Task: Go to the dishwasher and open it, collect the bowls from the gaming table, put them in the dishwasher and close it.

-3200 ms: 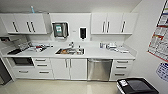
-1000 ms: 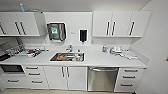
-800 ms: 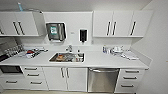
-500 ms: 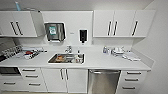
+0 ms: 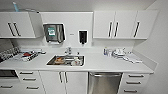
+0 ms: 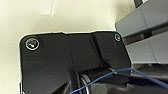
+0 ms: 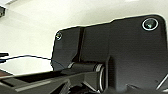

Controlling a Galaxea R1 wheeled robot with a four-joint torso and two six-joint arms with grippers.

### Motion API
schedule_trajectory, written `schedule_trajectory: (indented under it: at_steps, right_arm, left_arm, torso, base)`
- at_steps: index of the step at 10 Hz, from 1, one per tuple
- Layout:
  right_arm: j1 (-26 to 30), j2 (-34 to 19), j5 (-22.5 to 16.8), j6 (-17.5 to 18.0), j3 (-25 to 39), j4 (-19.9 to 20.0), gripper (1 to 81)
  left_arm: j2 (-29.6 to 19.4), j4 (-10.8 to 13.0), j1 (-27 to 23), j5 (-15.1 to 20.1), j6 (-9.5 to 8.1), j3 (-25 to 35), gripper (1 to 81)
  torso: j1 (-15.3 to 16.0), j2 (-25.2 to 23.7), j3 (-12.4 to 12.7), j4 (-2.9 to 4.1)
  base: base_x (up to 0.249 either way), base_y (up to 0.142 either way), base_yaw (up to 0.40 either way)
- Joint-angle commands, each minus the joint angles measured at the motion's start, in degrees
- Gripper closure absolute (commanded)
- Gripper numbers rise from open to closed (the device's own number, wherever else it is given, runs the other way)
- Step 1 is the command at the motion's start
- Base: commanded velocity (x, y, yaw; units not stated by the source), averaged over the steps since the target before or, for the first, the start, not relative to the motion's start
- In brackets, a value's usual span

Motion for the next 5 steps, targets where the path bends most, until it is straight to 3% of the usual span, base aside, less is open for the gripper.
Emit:
schedule_trajectory:
  at_steps: [1,5]
  right_arm:
    - [2.3,-0.8,-2.4,-0.1,0.7,-0.4,1.0]
    - [2.3,-1.0,-2.4,0.0,0.6,-0.3,1.0]
  left_arm:
    - [-0.7,0.4,-2.6,3.1,0.17,0.6,1.0]
    - [-0.7,0.4,-2.6,3.1,0.17,0.7,1.0]
  torso:
    - [0.0,0.0,0.0,0.00]
    - [0.0,0.0,0.0,0.00]
  base:
    - [0.141,0.000,0.000]
    - [0.141,0.000,0.000]
